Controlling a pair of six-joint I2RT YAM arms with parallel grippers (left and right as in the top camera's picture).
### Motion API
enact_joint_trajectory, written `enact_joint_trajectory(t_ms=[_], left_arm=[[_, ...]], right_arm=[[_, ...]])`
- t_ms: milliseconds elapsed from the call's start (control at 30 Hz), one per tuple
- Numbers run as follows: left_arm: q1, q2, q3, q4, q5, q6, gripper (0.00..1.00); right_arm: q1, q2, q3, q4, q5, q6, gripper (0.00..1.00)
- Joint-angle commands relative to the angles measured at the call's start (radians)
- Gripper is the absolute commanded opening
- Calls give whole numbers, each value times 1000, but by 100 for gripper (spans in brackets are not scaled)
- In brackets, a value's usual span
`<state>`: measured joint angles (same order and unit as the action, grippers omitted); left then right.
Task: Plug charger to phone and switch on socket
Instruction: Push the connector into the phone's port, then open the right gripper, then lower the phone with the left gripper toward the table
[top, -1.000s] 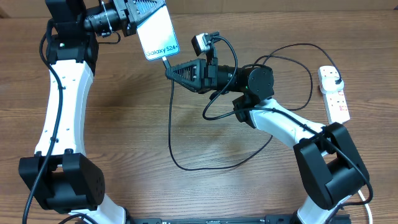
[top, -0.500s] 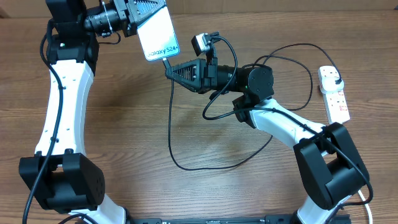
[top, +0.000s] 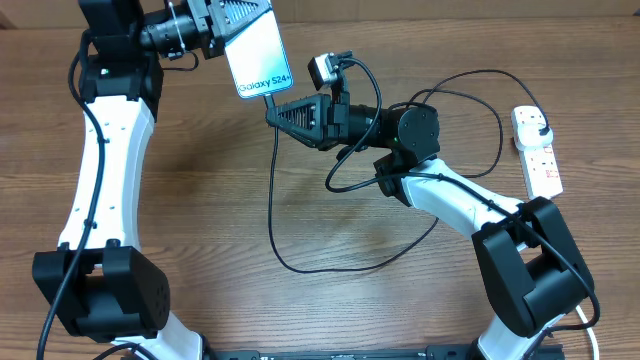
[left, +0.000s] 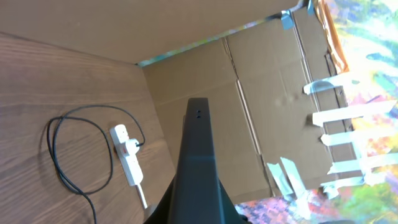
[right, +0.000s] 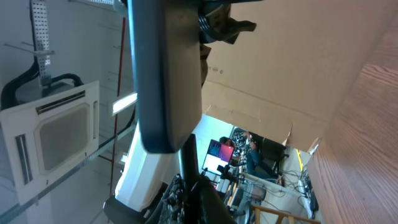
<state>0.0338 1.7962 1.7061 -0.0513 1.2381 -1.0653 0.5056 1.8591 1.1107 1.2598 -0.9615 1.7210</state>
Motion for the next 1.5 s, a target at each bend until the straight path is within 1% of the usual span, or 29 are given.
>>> enact_joint_trajectory(t_ms=[0,233,267,300,333,367,400,567,633,667,700,767,833,867,900,967,1000,1133,1167,1200,1267,1333,1367,1433,1467], left_arm=[[-35,-3,11,3,72,35,4],[-34,-3,11,3,105,48,4],[-34,-3,11,3,105,48,4],[-33,-3,11,3,105,48,4],[-29,-3,11,4,103,48,4],[-25,-3,11,4,100,49,5],[-10,-3,11,4,91,58,5],[70,-3,11,-2,103,71,4],[102,-3,11,-5,125,71,4],[118,-3,11,-5,142,71,4],[123,-3,11,-5,146,71,4],[131,-3,11,-7,150,71,4],[130,-3,11,-14,146,84,4],[130,-3,11,-33,132,117,4],[129,-3,11,-55,117,135,4],[128,-3,11,-112,88,179,4],[127,-3,11,-172,63,224,4],[117,-3,11,-395,-36,406,4],[111,-3,11,-475,-75,470,4],[105,-3,11,-518,-99,506,4],[80,-1,11,-632,-195,615,4],[57,4,11,-698,-281,653,4],[36,14,11,-734,-324,669,4],[0,43,11,-764,-341,678,4],[-14,54,11,-768,-343,677,4]], right_arm=[[-4,-1,12,-12,87,3,4],[-10,-1,12,-12,87,3,4],[-10,-1,12,-13,85,3,6],[-10,-1,12,-13,82,3,25],[-11,-1,12,-12,76,3,59],[-12,-1,12,-12,66,3,81],[-16,-1,12,-11,55,0,100],[-56,-1,11,-21,24,-47,100],[-86,-1,11,-128,10,-109,100],[-106,-1,11,-301,6,-201,100],[-111,-1,11,-354,7,-224,100],[-128,-1,11,-641,20,-377,100],[-133,-1,11,-878,57,-519,100],[-133,-1,11,-1052,124,-620,100],[-133,-1,11,-1164,187,-683,100],[-134,-1,11,-1310,287,-756,100],[-135,-1,11,-1392,354,-797,100],[-142,-11,11,-1542,536,-880,100],[-145,-18,11,-1564,571,-894,100],[-148,-29,11,-1582,593,-916,100],[-157,-64,13,-1617,643,-951,100],[-166,-104,26,-1670,709,-968,100],[-174,-141,41,-1727,768,-969,100],[-184,-207,58,-1811,851,-978,100],[-188,-239,61,-1830,862,-1007,100]])
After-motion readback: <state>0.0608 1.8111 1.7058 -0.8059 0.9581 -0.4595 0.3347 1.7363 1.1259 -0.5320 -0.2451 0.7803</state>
